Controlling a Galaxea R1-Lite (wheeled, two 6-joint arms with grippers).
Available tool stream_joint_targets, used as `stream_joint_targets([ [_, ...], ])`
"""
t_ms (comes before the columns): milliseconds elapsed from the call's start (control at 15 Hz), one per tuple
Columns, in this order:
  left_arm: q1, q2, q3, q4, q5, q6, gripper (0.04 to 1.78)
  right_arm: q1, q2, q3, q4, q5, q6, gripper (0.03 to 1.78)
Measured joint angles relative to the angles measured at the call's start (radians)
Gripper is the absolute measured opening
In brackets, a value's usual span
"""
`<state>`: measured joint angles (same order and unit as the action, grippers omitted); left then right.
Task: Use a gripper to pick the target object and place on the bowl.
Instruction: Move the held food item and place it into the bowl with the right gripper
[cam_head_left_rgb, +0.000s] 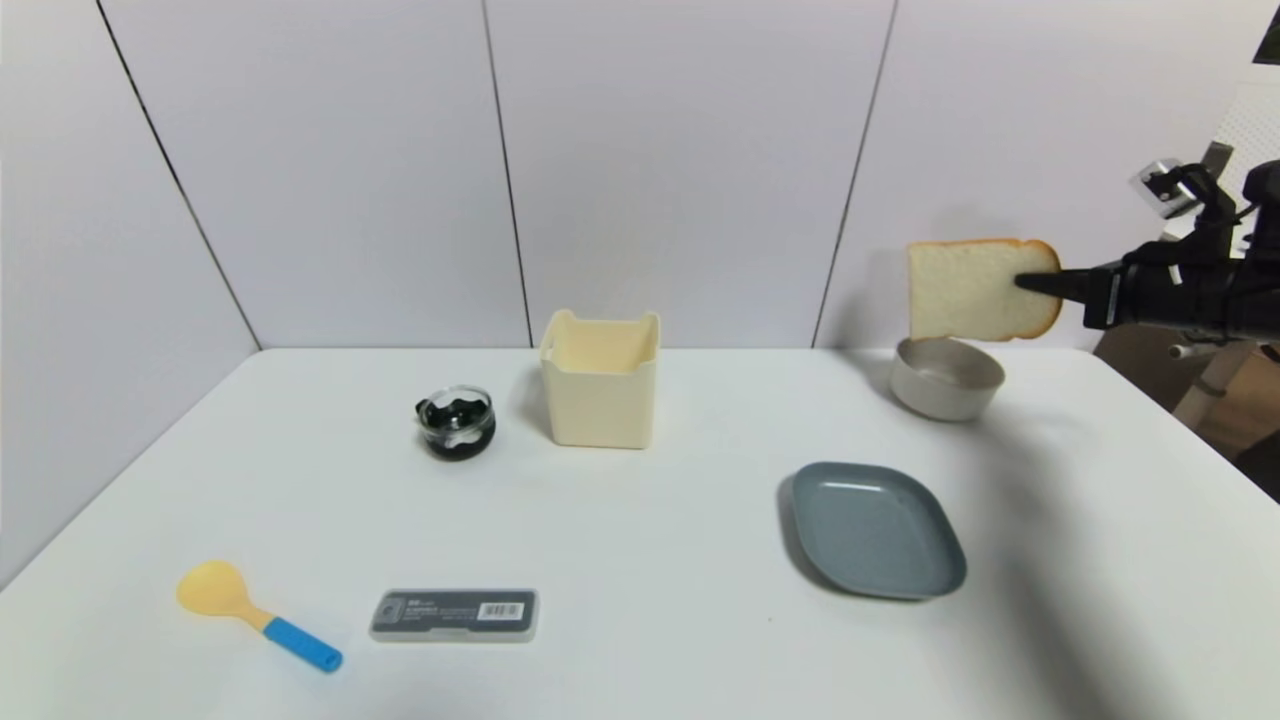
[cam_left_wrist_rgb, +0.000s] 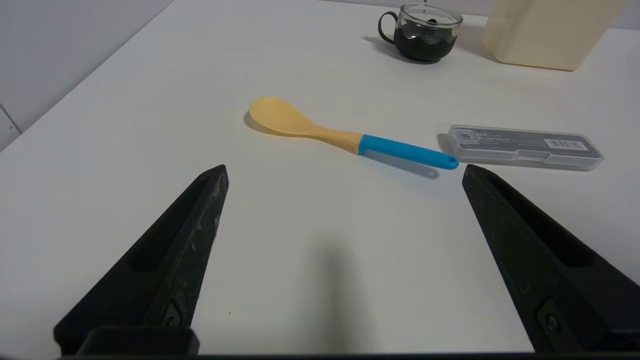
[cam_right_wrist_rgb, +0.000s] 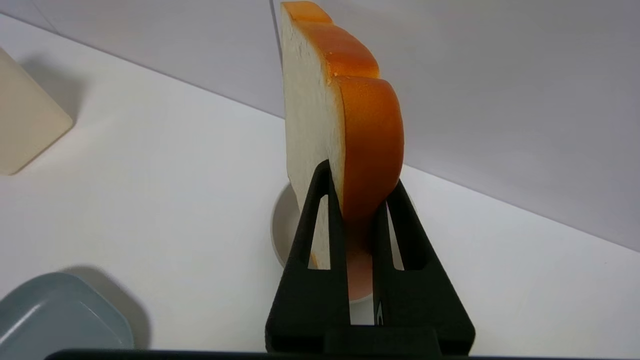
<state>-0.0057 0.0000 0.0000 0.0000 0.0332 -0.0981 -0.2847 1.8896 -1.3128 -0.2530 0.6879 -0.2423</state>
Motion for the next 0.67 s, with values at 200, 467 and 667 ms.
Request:
stream_joint_targets([
  [200, 0.000, 0.000, 0.000, 0.000, 0.000, 0.000, 1.69, -0.011, 0.040, -0.011, -0.063, -0.001, -0.012, 0.19],
  [467, 0.000, 0.000, 0.000, 0.000, 0.000, 0.000, 1.69, -0.014, 0.053, -0.013, -0.058, 0.004, -0.076, 0.19],
  [667, 0.000, 0.000, 0.000, 0.000, 0.000, 0.000, 1.69, -0.013, 0.043, -0.012, -0.045, 0.063, -0.194, 0.19],
])
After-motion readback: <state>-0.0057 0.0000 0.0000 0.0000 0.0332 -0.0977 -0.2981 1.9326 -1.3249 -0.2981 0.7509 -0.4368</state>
